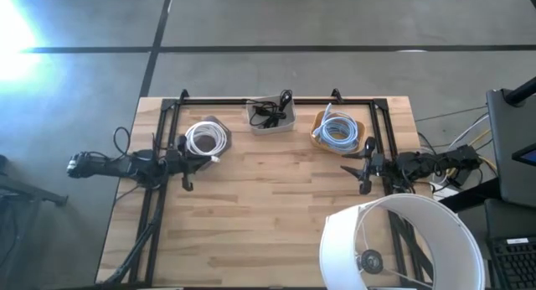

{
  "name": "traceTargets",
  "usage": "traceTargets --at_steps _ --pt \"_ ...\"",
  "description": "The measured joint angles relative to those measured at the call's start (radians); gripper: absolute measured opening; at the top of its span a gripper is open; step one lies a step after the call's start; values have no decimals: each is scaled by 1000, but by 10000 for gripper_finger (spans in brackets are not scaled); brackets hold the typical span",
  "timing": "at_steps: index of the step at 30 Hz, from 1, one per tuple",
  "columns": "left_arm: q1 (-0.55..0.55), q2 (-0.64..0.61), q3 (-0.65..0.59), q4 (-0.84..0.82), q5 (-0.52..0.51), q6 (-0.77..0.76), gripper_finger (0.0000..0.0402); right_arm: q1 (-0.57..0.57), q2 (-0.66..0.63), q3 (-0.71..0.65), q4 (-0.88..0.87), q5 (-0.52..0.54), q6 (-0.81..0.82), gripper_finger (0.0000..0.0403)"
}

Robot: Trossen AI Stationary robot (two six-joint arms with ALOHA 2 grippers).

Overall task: Pick & Place USB Port
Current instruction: Return to Home Position

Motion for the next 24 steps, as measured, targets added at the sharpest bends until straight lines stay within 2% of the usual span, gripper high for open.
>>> traceTargets --at_steps 24 --pt "0 0 0 0 0 0 14 0 0 0 0 -2 2 171"
